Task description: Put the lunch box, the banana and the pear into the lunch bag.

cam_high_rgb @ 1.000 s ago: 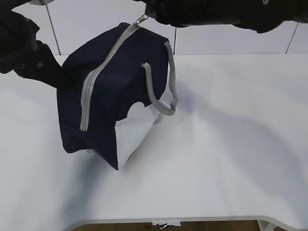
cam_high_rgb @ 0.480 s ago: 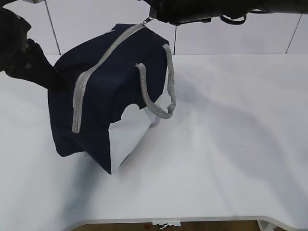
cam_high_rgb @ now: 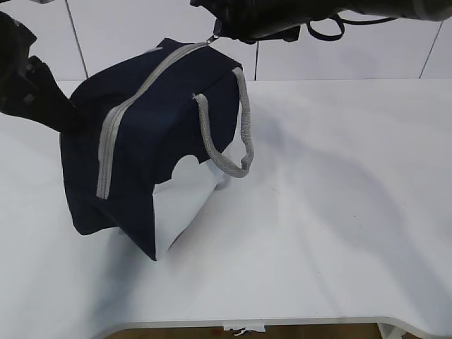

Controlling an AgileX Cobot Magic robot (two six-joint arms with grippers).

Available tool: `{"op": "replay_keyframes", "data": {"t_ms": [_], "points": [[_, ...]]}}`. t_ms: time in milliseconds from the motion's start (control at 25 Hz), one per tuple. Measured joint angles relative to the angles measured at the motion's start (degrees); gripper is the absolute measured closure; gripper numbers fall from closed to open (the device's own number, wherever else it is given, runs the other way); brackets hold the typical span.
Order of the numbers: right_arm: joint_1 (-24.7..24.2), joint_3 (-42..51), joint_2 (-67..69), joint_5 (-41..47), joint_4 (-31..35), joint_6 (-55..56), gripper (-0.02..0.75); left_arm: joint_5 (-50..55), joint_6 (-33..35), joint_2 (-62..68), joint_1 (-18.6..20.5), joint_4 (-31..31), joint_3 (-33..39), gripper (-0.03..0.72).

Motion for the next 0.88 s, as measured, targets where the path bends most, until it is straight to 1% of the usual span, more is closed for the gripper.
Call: {"op": "replay_keyframes", "data": {"t_ms": [80,160,240,400,480,560,680,880], "points": [[0.0,-0.5,0.0,1.0,2.9,0.0,0.737,0.1,-1.0,0.0,0.0,0.0,0.0,0.688],[-0.1,-0.4,0.0,1.2,4.9,0.0,0.737,0.1,-3.1,0.0,0.0,0.0,0.0,0.662],[-0.1,-0.4,0.0,2.1,6.6,0.0,0.737,0.1,-4.9,-0.1,0.0,0.0,0.0,0.599],[-0.1,-0.4,0.0,3.4,9.4,0.0,0.737,0.1,-7.4,-0.4,0.0,-0.2,-0.3,0.411],[-0.1,-0.4,0.0,3.8,10.3,0.0,0.737,-0.2,-8.1,-0.4,0.0,-0.2,-1.5,0.357],[-0.1,-0.4,0.0,4.2,11.3,-0.3,0.737,-1.7,-8.4,-0.4,0.0,-0.3,-3.3,0.338],[-0.1,-0.4,0.0,4.3,13.4,-2.2,0.737,-5.3,-8.5,-0.3,0.0,-0.5,-5.9,0.329],[-0.1,-0.4,0.0,4.6,15.0,-3.4,0.737,-6.4,-8.7,3.6,0.0,-4.2,-10.3,0.328]]}}
